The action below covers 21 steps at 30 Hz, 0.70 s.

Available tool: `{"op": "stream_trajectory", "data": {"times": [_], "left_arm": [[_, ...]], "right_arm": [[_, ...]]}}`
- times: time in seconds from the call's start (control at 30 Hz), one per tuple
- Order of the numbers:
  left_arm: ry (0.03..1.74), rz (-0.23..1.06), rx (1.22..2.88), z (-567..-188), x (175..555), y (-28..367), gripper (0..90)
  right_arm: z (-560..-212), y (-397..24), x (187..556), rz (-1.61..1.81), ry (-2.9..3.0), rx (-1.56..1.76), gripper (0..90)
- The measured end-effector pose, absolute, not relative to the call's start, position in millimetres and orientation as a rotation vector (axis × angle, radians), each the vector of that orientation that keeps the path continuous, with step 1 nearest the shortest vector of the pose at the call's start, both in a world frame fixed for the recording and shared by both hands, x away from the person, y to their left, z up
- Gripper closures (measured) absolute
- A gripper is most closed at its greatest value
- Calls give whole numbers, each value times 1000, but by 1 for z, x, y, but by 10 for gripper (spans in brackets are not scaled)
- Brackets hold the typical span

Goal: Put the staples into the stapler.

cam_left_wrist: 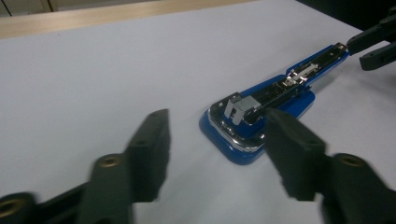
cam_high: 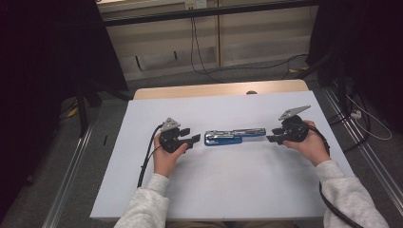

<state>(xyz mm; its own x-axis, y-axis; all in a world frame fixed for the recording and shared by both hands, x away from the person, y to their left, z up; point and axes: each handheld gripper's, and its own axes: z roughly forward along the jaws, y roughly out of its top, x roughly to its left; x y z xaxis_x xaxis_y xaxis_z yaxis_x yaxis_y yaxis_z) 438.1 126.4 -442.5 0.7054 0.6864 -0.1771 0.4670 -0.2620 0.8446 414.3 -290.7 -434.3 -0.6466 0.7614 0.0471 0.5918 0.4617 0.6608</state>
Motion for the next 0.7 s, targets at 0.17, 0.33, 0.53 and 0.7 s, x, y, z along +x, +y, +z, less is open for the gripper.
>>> {"op": "stream_trajectory", "data": {"times": [0.17, 0.33, 0.53, 0.7], "left_arm": [[956, 278, 1946, -449, 441, 124, 750], [965, 254, 2026, -458, 447, 113, 882], [963, 242, 2054, -460, 450, 102, 894], [948, 222, 2060, -462, 451, 96, 894]], "right_arm": [[-441, -286, 416, 916, 2458, 1173, 820], [-446, -281, 419, 909, 2471, 1170, 900], [-449, -281, 421, 926, 2464, 1182, 900], [-450, -283, 423, 946, 2444, 1196, 900]]}}
